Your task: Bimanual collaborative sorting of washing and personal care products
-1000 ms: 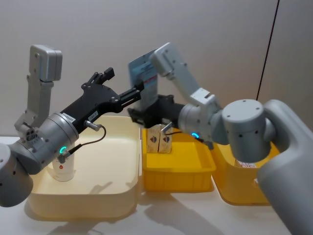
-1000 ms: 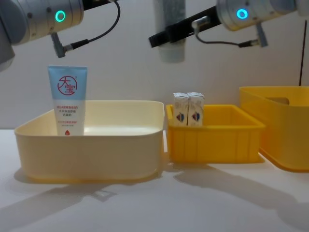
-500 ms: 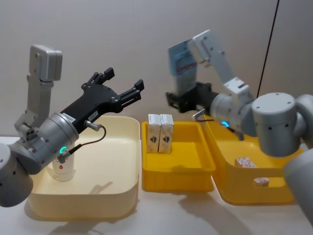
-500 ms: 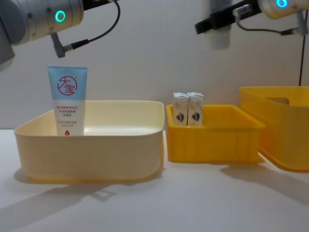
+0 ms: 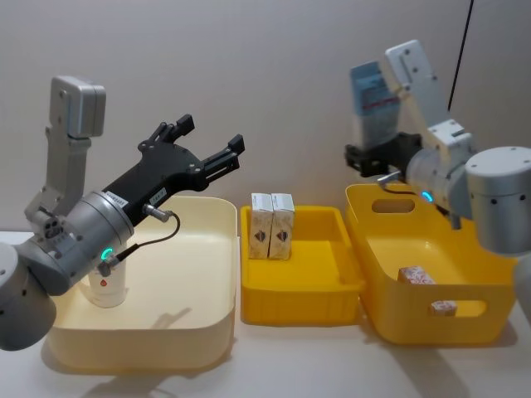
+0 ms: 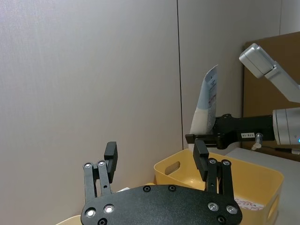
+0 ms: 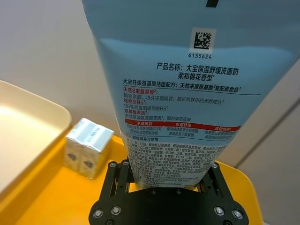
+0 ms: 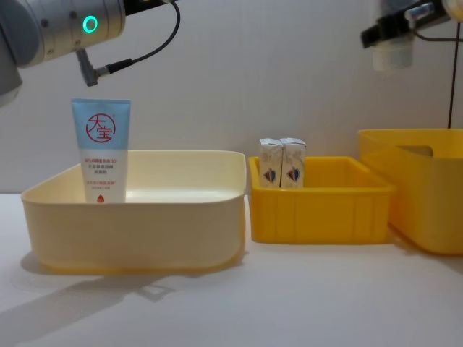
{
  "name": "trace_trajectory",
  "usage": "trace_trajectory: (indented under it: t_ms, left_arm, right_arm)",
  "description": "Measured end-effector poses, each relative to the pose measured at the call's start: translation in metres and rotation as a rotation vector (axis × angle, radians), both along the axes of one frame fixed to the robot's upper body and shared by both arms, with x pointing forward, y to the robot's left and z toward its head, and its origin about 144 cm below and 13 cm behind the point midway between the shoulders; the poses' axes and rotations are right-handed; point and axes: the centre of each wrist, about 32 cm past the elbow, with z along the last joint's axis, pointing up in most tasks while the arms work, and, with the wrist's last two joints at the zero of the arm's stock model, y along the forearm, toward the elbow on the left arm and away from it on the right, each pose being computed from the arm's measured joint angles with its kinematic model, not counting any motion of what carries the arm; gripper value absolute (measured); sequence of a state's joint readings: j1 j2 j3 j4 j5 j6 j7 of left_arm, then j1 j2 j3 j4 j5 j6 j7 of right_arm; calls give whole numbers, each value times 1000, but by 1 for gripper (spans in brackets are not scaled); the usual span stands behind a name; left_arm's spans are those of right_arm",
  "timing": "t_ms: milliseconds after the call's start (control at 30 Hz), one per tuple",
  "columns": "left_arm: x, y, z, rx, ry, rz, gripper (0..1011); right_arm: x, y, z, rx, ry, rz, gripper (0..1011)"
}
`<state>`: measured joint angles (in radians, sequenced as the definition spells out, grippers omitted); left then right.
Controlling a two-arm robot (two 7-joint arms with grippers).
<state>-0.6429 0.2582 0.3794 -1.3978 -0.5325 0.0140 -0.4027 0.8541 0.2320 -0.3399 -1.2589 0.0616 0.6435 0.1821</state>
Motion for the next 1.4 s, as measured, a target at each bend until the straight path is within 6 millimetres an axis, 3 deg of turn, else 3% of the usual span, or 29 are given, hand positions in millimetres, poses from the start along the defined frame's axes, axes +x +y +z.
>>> trace_trajectory:
  t_ms: [500, 967, 1400]
  left_arm:
    - [0, 0, 0, 0, 0, 0, 1003]
    - [0, 0, 0, 0, 0, 0, 1002]
    - [0, 0, 0, 0, 0, 0, 1003]
  right_arm:
    - [10, -25, 0, 0, 63, -238, 598]
    - [24, -47, -5, 1, 143, -450, 998]
    - [32, -53, -5, -28, 173, -489, 1001]
